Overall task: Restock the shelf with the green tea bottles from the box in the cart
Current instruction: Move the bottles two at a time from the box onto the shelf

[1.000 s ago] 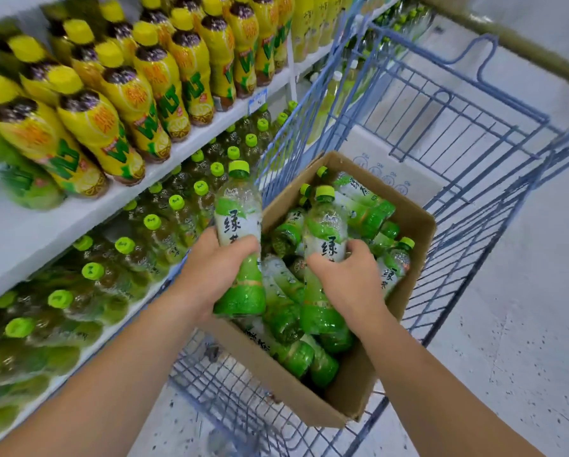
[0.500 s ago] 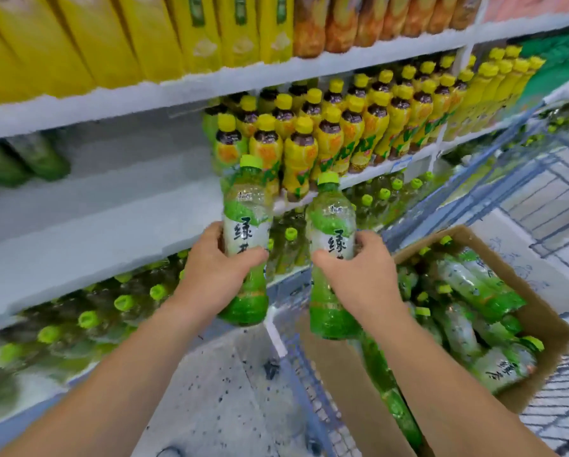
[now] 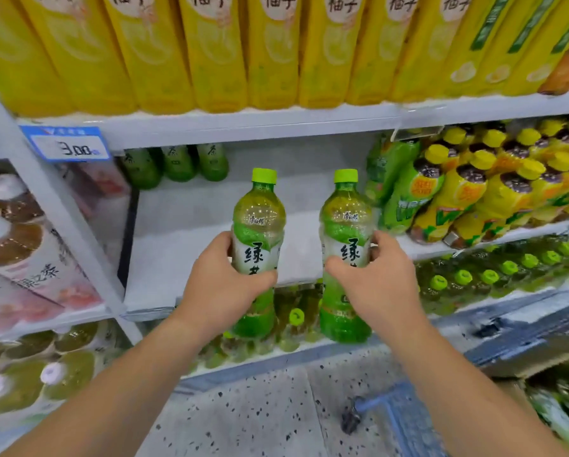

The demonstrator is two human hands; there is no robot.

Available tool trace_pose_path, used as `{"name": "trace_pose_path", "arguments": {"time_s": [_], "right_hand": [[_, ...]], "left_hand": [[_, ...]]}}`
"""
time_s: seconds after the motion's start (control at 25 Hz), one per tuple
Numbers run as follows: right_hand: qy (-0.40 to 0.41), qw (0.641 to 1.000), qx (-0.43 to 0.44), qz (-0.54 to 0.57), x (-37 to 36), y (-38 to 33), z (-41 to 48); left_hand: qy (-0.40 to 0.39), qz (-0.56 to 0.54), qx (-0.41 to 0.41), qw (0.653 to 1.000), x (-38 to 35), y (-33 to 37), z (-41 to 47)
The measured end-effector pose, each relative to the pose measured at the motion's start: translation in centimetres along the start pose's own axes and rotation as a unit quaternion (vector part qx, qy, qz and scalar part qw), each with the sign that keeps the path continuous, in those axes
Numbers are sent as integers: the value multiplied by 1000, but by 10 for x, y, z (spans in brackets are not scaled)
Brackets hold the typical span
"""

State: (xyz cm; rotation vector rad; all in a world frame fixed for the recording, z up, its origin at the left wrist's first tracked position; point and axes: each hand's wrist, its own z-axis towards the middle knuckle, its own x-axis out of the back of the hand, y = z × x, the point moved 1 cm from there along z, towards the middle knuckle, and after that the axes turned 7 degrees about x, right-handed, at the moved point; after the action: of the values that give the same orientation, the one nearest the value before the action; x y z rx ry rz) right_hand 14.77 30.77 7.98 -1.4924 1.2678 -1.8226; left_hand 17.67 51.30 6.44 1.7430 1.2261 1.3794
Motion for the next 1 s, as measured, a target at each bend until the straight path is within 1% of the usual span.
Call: {"name": "trace_pose_path", "arguments": {"time_s": [0.2, 0.36, 0.56, 0.8, 0.92, 1.0], "right_hand": [[37, 998, 47, 10, -52, 5, 51], [55, 992, 112, 33, -75, 21, 83], [67, 980, 170, 82, -102, 36, 112], [88, 957, 249, 118, -119, 46, 139], [90, 952, 271, 115, -121, 53, 147], [86, 948, 283, 116, -123, 59, 148]], "left_hand": [[47, 13, -52, 997, 3, -13, 61], [58, -22, -93, 994, -10, -19, 98], [105, -39, -154, 982, -22, -25, 140], [131, -54, -222, 965, -33, -30, 175], [138, -60, -259, 954, -39, -34, 183], [129, -54, -265, 954, -40, -42, 186]]}}
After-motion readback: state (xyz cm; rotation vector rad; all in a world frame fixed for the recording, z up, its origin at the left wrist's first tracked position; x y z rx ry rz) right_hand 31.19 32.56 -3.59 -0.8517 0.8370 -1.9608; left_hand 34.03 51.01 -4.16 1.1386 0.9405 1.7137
